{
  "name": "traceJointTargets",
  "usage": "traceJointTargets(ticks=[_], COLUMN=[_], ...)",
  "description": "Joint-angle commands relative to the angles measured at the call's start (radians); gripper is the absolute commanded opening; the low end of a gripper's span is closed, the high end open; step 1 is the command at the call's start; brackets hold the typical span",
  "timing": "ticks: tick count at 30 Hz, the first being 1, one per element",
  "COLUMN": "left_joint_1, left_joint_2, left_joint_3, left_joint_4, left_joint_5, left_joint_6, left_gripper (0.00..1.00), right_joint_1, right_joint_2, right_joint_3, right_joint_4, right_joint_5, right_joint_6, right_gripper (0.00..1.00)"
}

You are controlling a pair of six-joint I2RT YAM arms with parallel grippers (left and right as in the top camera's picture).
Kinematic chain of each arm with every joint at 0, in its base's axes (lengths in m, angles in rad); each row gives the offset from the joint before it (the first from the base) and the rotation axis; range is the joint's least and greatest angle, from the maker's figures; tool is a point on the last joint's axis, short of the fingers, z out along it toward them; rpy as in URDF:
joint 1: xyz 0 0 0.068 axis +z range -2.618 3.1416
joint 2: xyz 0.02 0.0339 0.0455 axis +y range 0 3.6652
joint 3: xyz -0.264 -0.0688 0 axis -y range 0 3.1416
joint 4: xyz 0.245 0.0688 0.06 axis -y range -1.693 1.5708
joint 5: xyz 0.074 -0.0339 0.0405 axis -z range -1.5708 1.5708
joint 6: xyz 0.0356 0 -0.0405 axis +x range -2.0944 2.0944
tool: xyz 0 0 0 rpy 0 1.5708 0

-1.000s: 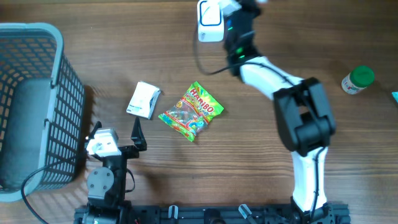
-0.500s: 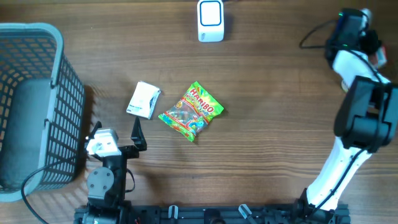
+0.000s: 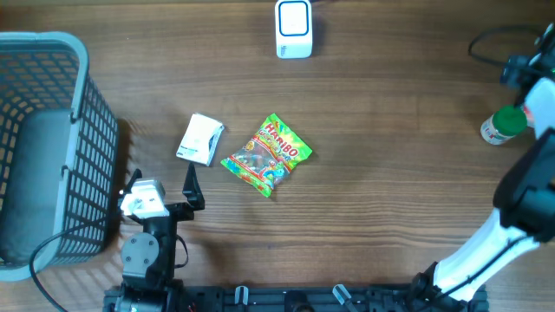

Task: Scan the item barcode
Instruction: 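Carry the Kleenex pack to the right side and release it, then move the right gripper to the Haribo bag and grasp it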

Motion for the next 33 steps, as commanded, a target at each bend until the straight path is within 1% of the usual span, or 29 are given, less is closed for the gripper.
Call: traceJointTargets(ticks=[1,2,4,5,6,7,8,10,13,15,16,17,18,19,20,22,24,26,29,33], left_joint_1=[-0.004,-0.004,-0.004,-0.004,-0.004,-0.004,-0.004,-0.004,-0.004,-0.004,-0.004,-0.004,-0.004,-0.004,-0.004,-0.004,-0.004,-0.004,-0.004,-0.004], left_joint_2=[-0.002,-0.002,-0.002,-0.002,-0.002,-0.002,-0.002,-0.002,-0.002,-0.002,-0.002,-0.002,-0.002,-0.002,-0.002,-0.002,-0.002,-0.002,-0.002,-0.002], left_joint_3=[-0.008,-0.008,-0.008,-0.008,-0.008,-0.008,-0.008,-0.008,-0.008,-0.008,-0.008,-0.008,-0.008,-0.008,-0.008,-0.008,-0.008,-0.008,-0.008,-0.008], left_joint_4=[0.006,0.006,0.006,0.006,0.006,0.006,0.006,0.006,0.006,0.006,0.006,0.006,0.006,0.006,0.006,0.006,0.006,0.006,0.006,0.006], left_joint_5=[-0.010,-0.010,-0.010,-0.010,-0.010,-0.010,-0.010,-0.010,-0.009,-0.010,-0.010,-0.010,-0.010,-0.010,-0.010,-0.010,-0.010,-0.010,-0.009,-0.010], left_joint_6=[-0.010,-0.010,-0.010,-0.010,-0.010,-0.010,-0.010,-0.010,-0.010,-0.010,-0.010,-0.010,-0.010,-0.010,-0.010,-0.010,-0.010,-0.010,-0.010,-0.010], left_gripper=[1.00,1.00,1.00,1.00,1.00,1.00,1.00,1.00,1.00,1.00,1.00,1.00,1.00,1.00,1.00,1.00,1.00,1.00,1.00,1.00], right_joint_1=[0.032,0.049,0.098,0.132,0.184,0.264,0.323,0.497,0.734,0.861,0.915,0.956,1.007,1.041,1.062,1.089,1.115,1.129,1.135,1.135], right_joint_2=[-0.232,-0.258,-0.272,-0.272,-0.272,-0.272,-0.272,-0.272,-0.271,-0.269,-0.269,-0.269,-0.269,-0.269,-0.266,-0.255,-0.221,-0.184,-0.124,-0.063], right_joint_3=[0.066,0.066,0.066,0.064,0.050,0.024,0.005,-0.052,-0.105,-0.107,-0.107,-0.107,-0.107,-0.107,-0.108,-0.108,-0.108,-0.108,-0.108,-0.108], right_joint_4=[-0.053,-0.106,-0.214,-0.284,-0.363,-0.444,-0.489,-0.550,-0.530,-0.519,-0.498,-0.494,-0.548,-0.633,-0.693,-0.727,-0.616,-0.571,-0.529,-0.513], right_joint_5=[-0.709,-0.908,-1.173,-1.245,-1.263,-1.258,-1.248,-1.160,-0.982,-0.865,-0.785,-0.678,-0.505,-0.398,-0.351,-0.335,-0.348,-0.379,-0.400,-0.431], right_joint_6=[0.234,0.302,0.367,0.369,0.360,0.320,0.289,0.293,0.398,0.436,0.484,0.598,0.877,1.122,1.283,1.471,1.453,1.445,1.447,1.469], right_gripper=[1.00,1.00,1.00,1.00,1.00,1.00,0.99,1.00,1.00,0.99,0.93,0.93,1.00,1.00,1.00,1.00,1.00,1.00,1.00,0.99])
